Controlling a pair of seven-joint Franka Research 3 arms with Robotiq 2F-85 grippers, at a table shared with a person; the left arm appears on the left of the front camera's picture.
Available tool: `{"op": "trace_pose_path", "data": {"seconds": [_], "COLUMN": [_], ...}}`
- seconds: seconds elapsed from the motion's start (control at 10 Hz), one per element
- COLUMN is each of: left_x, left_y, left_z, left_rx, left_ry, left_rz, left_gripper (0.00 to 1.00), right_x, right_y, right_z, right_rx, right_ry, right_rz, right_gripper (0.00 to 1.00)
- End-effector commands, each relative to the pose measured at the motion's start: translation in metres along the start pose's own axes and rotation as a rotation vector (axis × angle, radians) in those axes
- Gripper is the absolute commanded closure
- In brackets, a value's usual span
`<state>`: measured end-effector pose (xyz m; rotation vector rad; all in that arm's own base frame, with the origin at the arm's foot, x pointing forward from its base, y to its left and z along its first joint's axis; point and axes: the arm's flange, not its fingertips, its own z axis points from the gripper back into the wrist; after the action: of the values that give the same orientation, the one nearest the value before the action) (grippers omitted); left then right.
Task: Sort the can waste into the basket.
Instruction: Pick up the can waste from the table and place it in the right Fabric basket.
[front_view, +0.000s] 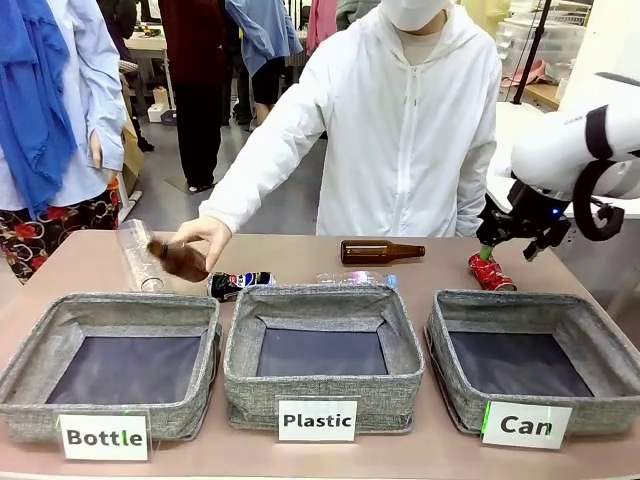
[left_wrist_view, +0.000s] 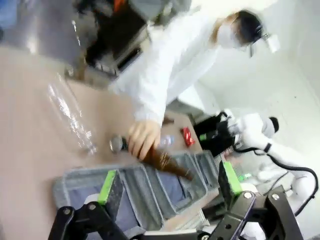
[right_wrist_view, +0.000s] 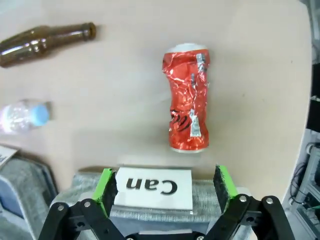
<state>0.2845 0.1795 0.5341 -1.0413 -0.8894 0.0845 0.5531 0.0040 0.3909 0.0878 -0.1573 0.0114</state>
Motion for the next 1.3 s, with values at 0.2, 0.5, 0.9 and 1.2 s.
{"op": "trace_pose_path", "data": {"seconds": [0.2,0.5,0.9,1.2], "left_x": [0.002,-0.025,-0.025,-0.018], "left_y": [-0.037,-0.05,-0.054,-0.05], "left_z": [0.124,0.162,0.145,0.089], "left_rx": [-0.002,-0.034,0.001,0.04], "left_ry": [-0.234,-0.318,-0.302,-0.296], "left_rz": [-0.132,-0.153,-0.153,-0.18], "left_gripper": [0.0,0.0,0.0,0.0], "right_x": [0.036,0.053,0.065,0.068], "right_y": [-0.014,-0.013,-0.004,0.0], "right_z": [-0.031,-0.064,-0.087,-0.089], "right_rx": [-0.017,-0.058,-0.128,-0.154], "right_ry": [0.088,0.122,0.145,0.163], "right_rz": [-0.069,-0.098,-0.145,-0.153], "right_gripper": [0.0,0.0,0.0,0.0]}}
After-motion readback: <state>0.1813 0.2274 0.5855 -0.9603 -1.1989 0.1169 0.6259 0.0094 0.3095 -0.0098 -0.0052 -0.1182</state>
